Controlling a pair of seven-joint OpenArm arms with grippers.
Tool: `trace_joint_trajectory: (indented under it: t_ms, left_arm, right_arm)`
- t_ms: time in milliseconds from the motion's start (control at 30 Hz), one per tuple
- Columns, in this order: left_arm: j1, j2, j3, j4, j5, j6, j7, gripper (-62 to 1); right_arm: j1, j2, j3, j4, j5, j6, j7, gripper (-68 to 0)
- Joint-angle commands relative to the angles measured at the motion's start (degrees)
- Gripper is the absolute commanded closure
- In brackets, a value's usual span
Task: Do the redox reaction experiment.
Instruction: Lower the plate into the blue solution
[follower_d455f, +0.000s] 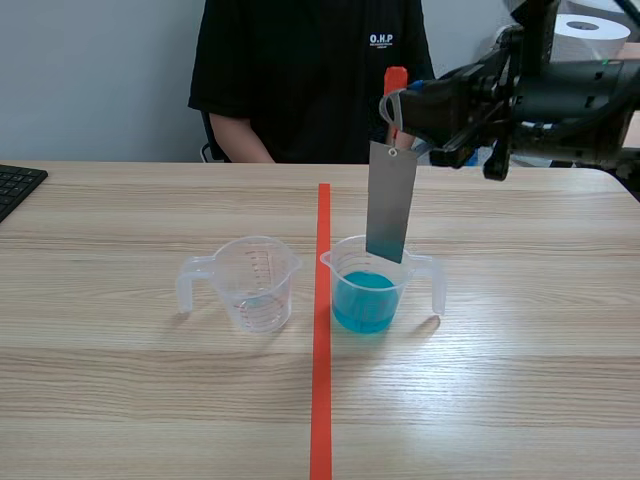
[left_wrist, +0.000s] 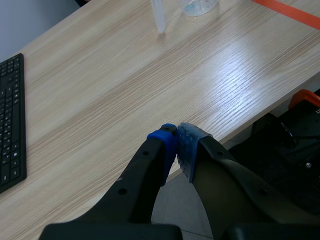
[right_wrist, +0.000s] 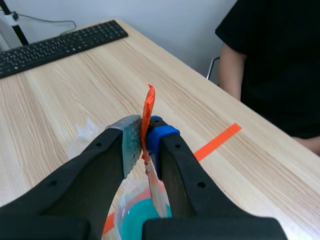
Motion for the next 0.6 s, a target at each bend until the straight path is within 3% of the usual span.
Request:
trace_joint_trajectory:
  t_ms: [0, 400, 567]
  left_arm:
    - [0.2, -0.2, -0.4, 0.4, -0.5, 0.3, -1.0, -3.2]
    - [0.2, -0.2, -0.4, 0.3, -0.5, 0.2, -0.5, -3.2]
    - [0.2, -0.2, -0.4, 0.3, -0.5, 0.2, -0.3, -3.2]
  right_arm:
    - [0.7, -0.7, -0.6, -0.4, -0.4, 0.7, 2.0, -1.5]
    - [0.7, -2.3, -4.8, -9.9, -10.3, 0.7, 10.2, -1.5]
    - [0.7, -2.3, -5.0, -11.4, -12.8, 0.7, 11.2, -1.5]
